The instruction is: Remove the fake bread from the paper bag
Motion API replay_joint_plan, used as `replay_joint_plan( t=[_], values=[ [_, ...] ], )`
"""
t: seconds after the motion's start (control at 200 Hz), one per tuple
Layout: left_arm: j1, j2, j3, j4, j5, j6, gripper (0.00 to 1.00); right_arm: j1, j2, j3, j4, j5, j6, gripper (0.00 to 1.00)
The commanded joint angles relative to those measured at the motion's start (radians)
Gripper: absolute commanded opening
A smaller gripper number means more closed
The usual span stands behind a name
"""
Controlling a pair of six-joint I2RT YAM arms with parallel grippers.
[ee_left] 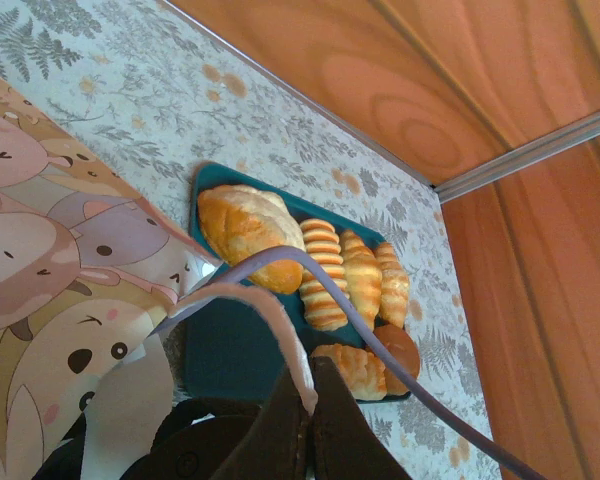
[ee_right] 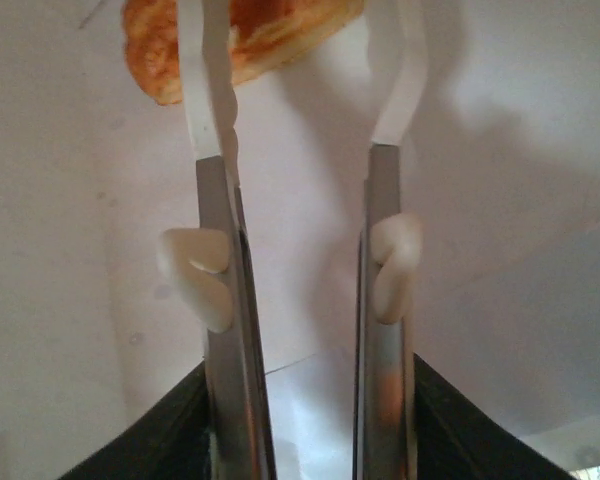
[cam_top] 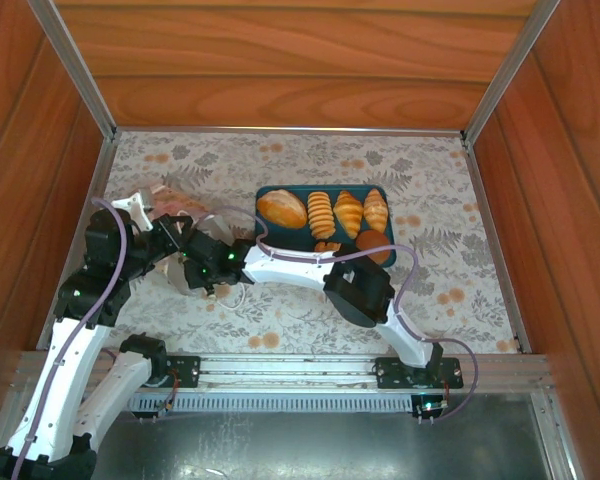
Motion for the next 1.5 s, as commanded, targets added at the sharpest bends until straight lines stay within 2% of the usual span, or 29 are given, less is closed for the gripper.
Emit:
replay_joint_plan(
  t=[0.0, 0.305, 0.68, 0.82, 0.955, 1.075, 1.494],
  values=[
    [-0.003, -0.013, -0.016, 0.003, -0.012, -0.006, 0.00, -0.001, -0.073, -0.026, 0.018, 0.015, 0.000, 0.37],
    [-0.004, -0.026, -0.055, 0.001, -0.095, -0.008, 0.00, 0.001, -0.235, -0.201, 0.088, -0.036, -0.001, 0.33],
    [-0.004, 0.002, -0.046, 0.002, -0.129, 0.002, 0.00, 0.045, -0.378, -0.367, 0.010, -0.064, -0.033, 0.33],
    [-0.004, 0.006, -0.032, 0.002, -0.110, 0.005, 0.00, 0.050, -0.417, -0.408, -0.053, -0.013, -0.070, 0.36],
    [-0.004, -0.003, -0.030, 0.003, -0.089, 0.002, 0.00, 0.050, -0.435, -0.396, -0.113, 0.051, -0.111, 0.45],
    [-0.004, -0.003, -0.028, 0.003, -0.066, -0.001, 0.00, 0.049, -0.433, -0.374, -0.104, 0.053, -0.141, 0.52],
    [-0.004, -0.011, -0.024, 0.005, -0.035, -0.012, 0.00, 0.048, -0.307, -0.233, -0.097, 0.054, -0.118, 0.57]
  ],
)
